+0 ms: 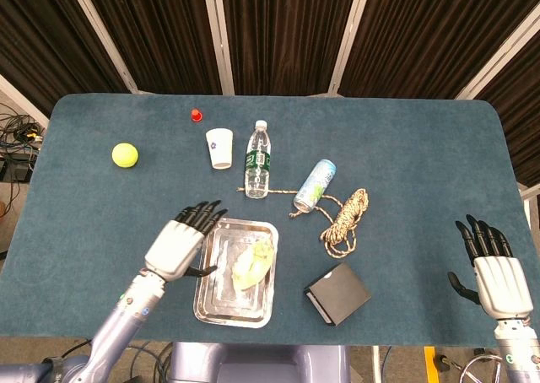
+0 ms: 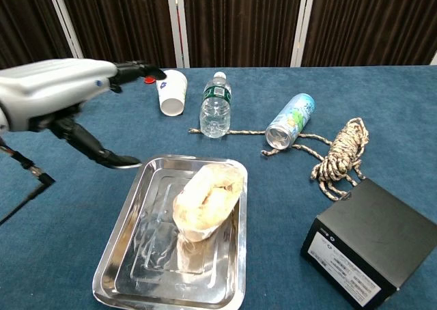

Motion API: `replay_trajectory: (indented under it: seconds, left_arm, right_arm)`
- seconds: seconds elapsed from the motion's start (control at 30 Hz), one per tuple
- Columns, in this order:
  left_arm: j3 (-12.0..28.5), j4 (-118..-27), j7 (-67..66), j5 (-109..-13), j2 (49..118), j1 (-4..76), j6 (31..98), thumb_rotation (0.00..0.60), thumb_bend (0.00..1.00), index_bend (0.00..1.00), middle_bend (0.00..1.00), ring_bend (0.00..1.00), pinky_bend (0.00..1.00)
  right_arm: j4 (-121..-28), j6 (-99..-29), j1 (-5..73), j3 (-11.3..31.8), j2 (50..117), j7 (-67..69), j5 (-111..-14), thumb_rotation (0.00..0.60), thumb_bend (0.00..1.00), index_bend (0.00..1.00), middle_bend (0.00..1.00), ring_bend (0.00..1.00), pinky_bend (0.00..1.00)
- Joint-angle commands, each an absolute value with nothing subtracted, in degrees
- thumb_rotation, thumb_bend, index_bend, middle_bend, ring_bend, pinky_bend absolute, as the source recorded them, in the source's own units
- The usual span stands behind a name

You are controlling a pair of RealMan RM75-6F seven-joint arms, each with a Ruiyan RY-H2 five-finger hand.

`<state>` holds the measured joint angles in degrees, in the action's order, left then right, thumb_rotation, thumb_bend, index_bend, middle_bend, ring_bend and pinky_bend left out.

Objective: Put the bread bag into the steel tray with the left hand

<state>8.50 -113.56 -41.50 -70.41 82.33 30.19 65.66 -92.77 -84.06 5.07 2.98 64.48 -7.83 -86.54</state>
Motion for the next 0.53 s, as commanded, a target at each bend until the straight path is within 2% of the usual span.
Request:
replay_trajectory:
  seconds: [0.03, 0.23, 0.37, 0.53]
  left_arm:
    - [4.14, -114.66, -34.23, -75.91, 72.34, 23.61, 72.71, 0.6, 0.13, 0.03, 0.0, 0.03, 0.15]
    - [-2.23, -106.41, -20.4, -83.17, 64.11, 14.49, 81.6, 0.6, 0.08, 0.0, 0.0, 0.0, 0.07]
    - [-3.71, -101.14, -14.01, -84.65, 62.55, 10.86, 85.35, 0.6, 0.05, 0.0, 0.0, 0.0, 0.0]
    - [-3.97, -94.6, -5.47, -85.04, 61.42, 7.11, 89.05, 0.6, 0.04, 0.0, 0.0, 0.0, 0.0]
  right_arm:
    - [-92.86, -83.99, 5.06, 2.95, 64.48, -8.08, -86.48, 0.6, 0.3, 0.0, 0.0, 0.0, 0.1]
    - [-93.25, -83.56, 5.22, 2.8, 64.79, -9.18, -86.43, 0.6, 0.3, 0.0, 0.0, 0.0, 0.1]
    - [-93.36, -83.3, 5.28, 2.74, 64.94, -9.72, -86.29, 0.6, 0.3, 0.0, 0.0, 0.0, 0.1]
    - [-93.2, -83.39, 5.27, 2.74, 65.01, -10.18, -86.31, 0.6, 0.3, 0.0, 0.0, 0.0, 0.1]
